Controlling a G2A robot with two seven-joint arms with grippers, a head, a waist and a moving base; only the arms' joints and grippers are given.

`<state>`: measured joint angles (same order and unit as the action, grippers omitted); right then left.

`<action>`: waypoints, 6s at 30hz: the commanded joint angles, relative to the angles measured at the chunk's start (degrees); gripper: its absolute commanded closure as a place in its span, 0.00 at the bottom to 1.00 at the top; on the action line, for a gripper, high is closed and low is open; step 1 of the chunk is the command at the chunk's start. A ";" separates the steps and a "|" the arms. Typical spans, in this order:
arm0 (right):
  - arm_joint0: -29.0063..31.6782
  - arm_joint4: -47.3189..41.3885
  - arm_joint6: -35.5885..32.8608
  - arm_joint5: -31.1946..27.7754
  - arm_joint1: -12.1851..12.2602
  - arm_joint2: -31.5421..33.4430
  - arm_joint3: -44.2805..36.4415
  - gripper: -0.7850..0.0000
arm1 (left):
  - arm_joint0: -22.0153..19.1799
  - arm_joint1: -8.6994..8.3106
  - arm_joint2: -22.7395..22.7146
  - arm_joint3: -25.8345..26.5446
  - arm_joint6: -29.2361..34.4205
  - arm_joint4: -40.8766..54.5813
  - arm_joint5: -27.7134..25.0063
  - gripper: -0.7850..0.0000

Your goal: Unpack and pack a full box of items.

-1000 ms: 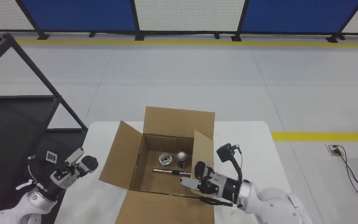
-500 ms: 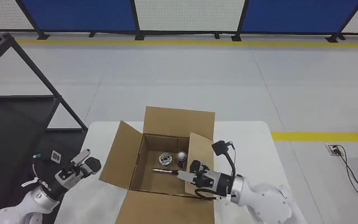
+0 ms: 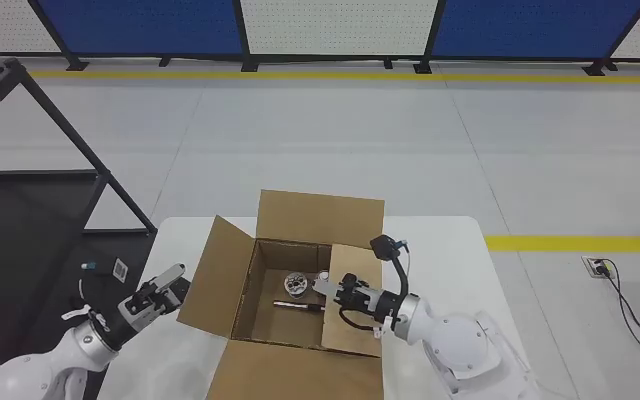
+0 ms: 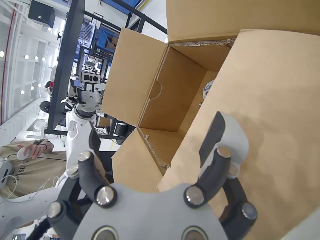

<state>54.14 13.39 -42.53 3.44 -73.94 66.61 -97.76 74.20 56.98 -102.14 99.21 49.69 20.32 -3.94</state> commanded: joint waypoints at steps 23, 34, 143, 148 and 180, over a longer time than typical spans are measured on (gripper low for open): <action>0.37 -3.38 -4.38 -4.78 0.88 1.04 3.98 0.00 | -5.37 -0.19 10.85 2.34 3.70 -2.68 2.82 0.00; 2.94 -6.81 -4.52 -12.53 1.64 3.47 2.68 0.00 | -10.94 -0.01 17.70 -0.67 6.48 -4.28 6.84 0.00; 20.74 -19.28 -30.55 -34.30 9.46 15.34 -16.37 0.00 | -6.20 -1.97 5.45 1.73 8.40 6.79 1.41 0.00; 22.59 -18.14 -29.58 -35.62 10.15 16.81 -18.09 0.00 | -5.30 -1.92 6.08 2.35 7.80 7.50 1.52 0.00; 17.25 -16.58 -28.30 -36.18 15.55 5.07 -10.35 0.00 | -7.13 -2.66 2.72 -2.27 2.42 10.19 1.77 0.00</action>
<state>71.65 -3.01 -71.77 -32.32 -58.38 71.67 -107.96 66.94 54.33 -99.36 96.94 52.12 30.46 -2.10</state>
